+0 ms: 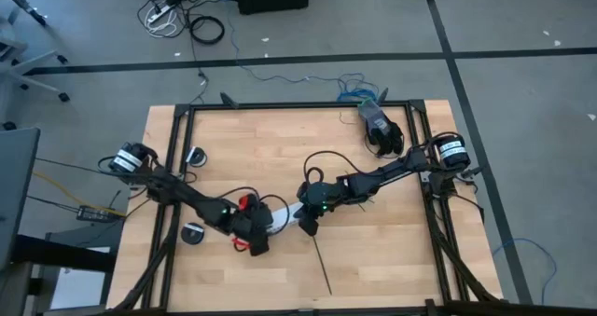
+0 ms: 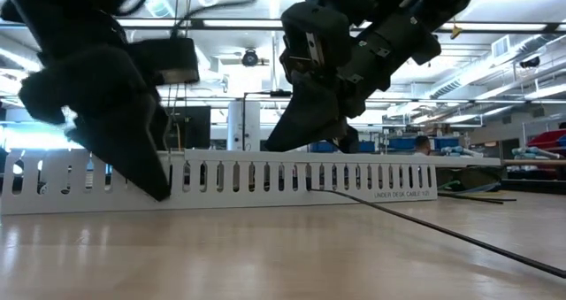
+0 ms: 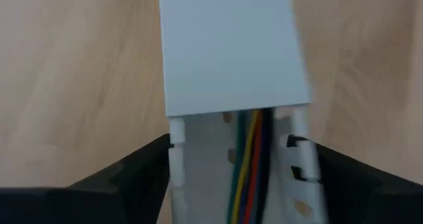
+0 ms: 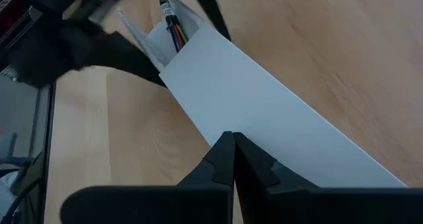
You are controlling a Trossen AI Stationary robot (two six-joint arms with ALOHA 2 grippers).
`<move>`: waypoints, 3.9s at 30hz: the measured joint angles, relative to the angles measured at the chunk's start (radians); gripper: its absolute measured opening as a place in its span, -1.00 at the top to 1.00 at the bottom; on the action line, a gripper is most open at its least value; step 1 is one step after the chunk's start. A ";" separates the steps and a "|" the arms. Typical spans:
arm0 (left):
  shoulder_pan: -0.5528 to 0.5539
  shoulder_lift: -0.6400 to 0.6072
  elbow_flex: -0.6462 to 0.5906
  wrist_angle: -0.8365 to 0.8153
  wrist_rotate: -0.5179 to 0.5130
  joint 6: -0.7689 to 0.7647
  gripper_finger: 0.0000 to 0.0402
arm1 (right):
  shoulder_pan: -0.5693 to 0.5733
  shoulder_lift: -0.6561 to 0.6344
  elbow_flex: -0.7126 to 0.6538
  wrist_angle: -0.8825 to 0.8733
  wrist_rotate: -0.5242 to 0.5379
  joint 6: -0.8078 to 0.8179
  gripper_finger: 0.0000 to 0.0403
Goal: Ziptie cables
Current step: Close the lid on the cable duct
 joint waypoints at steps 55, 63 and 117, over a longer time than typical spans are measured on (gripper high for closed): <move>-0.024 0.011 -0.002 -0.005 -0.088 -0.051 -0.32 | -0.027 0.010 -0.007 0.084 -0.034 -0.040 1.00; -0.025 0.011 -0.002 -0.015 -0.076 -0.048 -0.31 | -0.034 0.011 -0.008 0.095 -0.038 -0.046 1.00; -0.020 -0.022 0.000 -0.003 -0.045 0.023 -0.48 | -0.054 0.164 0.102 0.231 -0.206 -0.111 1.00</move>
